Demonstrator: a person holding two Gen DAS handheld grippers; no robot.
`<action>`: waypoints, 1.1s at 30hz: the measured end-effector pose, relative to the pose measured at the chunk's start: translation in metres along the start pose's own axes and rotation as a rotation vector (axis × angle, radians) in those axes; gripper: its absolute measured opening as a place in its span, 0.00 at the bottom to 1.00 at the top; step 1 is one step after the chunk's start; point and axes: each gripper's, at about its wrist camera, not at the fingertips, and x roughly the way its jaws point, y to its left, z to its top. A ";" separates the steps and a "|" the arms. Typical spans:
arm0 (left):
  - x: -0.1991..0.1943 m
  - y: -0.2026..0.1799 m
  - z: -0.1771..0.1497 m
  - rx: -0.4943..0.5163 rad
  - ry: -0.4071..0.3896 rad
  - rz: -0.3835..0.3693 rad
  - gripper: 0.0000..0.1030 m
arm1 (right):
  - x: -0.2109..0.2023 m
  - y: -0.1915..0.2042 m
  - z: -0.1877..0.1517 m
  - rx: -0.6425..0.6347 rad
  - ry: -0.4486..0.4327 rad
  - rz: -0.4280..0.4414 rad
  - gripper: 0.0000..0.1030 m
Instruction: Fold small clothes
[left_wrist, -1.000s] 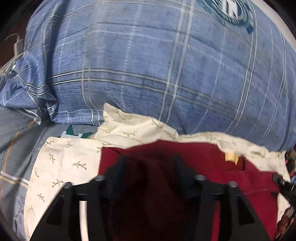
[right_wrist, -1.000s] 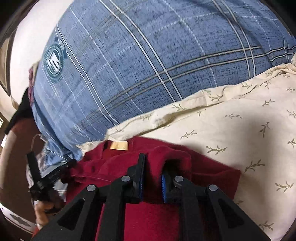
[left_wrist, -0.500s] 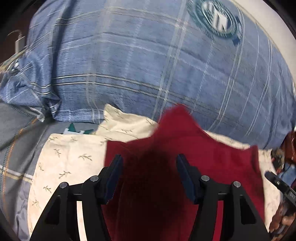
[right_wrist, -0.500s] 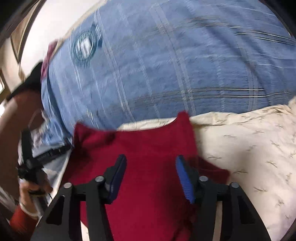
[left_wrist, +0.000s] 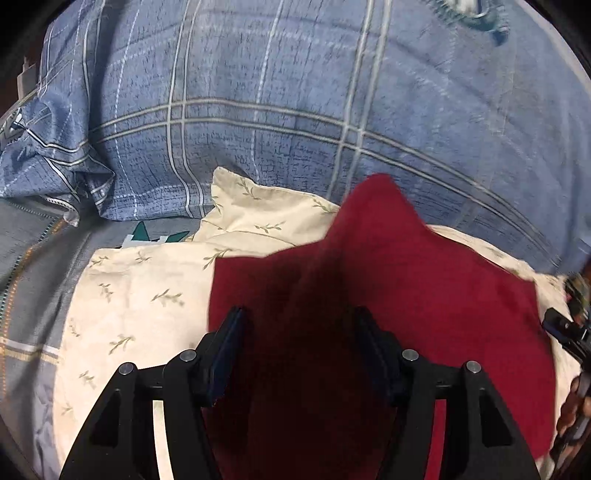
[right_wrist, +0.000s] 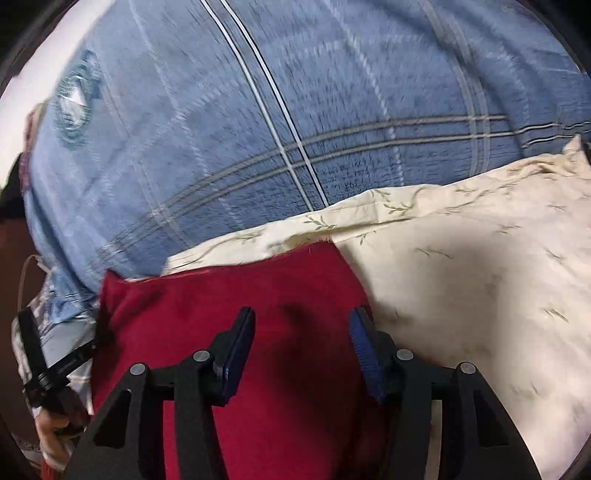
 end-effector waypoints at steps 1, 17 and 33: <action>-0.011 0.005 -0.005 0.010 -0.007 -0.019 0.58 | -0.011 0.002 -0.006 -0.012 -0.006 0.013 0.62; -0.098 0.063 -0.097 0.070 0.023 -0.253 0.62 | -0.088 0.012 -0.119 -0.084 0.022 0.096 0.66; -0.065 0.049 -0.089 0.092 0.050 -0.320 0.40 | -0.077 0.024 -0.123 -0.155 0.017 0.064 0.55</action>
